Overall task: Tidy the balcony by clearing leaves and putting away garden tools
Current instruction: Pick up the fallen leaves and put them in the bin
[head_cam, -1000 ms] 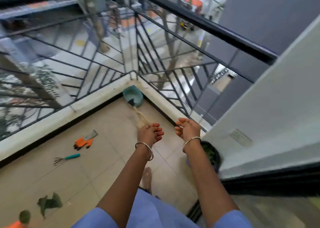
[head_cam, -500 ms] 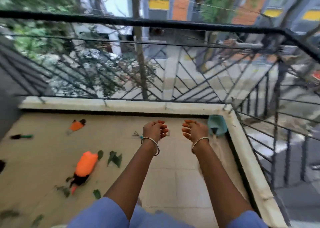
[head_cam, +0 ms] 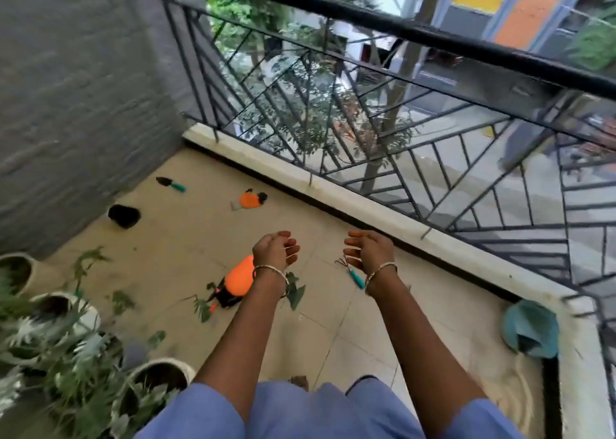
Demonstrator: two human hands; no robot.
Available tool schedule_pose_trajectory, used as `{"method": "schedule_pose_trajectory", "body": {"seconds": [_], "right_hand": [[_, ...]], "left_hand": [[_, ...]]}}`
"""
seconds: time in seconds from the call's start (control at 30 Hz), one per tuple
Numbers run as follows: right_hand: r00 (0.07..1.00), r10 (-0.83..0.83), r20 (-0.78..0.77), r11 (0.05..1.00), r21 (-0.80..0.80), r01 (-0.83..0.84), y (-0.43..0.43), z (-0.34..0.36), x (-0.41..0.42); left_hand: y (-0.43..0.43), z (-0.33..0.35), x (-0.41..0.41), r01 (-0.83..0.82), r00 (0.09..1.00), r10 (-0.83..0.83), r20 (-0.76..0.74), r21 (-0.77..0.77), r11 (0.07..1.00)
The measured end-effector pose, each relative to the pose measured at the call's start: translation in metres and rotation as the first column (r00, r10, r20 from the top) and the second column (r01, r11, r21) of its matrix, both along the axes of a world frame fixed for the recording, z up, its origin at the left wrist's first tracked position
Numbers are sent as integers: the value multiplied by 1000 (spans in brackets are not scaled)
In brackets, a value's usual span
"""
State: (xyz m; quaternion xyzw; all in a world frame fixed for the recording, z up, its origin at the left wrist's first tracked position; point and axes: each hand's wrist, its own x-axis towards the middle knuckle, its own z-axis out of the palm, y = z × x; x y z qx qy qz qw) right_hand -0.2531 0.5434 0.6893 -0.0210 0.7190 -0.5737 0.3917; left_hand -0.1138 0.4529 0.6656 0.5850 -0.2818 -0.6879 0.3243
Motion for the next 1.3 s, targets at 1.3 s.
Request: {"method": "schedule_pose_trajectory", "body": {"seconds": [1.3], "right_hand": [[352,893,282,147,556,-818,-244,-498,-53]], "left_hand": [[-13,-494,44,-788,564,392,727,332,519]]}}
